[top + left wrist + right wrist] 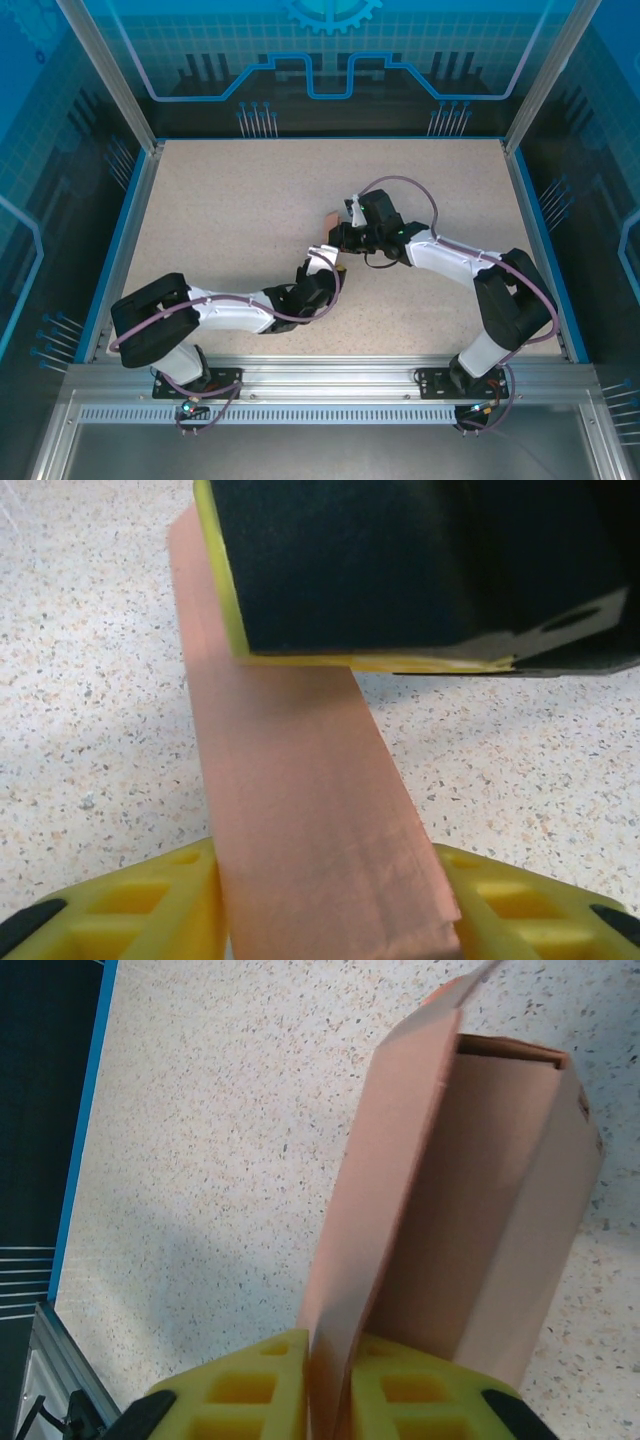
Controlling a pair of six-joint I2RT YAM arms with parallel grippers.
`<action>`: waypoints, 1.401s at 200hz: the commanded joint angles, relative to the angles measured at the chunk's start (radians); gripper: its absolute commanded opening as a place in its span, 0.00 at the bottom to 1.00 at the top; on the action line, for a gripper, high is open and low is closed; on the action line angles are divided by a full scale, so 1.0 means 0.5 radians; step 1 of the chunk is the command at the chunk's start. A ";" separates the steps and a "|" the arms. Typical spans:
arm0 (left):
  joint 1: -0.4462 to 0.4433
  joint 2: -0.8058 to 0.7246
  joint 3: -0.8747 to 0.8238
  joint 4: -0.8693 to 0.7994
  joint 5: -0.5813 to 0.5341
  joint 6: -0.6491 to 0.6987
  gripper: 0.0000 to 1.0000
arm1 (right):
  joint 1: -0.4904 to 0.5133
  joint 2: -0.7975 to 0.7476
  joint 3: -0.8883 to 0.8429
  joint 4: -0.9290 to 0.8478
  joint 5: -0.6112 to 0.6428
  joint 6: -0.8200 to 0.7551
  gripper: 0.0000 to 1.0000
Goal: Fold the paper box
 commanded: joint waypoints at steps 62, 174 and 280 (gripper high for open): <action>0.069 -0.164 -0.232 0.347 0.083 0.356 0.42 | -0.118 -0.195 0.054 -0.177 0.038 -0.019 0.35; 0.492 -0.473 -0.263 0.271 1.143 0.832 0.32 | -0.435 -0.497 0.244 -0.556 0.005 -0.970 0.54; 1.202 -0.379 0.017 -0.013 2.486 1.493 0.32 | -0.738 -0.441 0.122 -0.163 -0.256 -1.699 0.57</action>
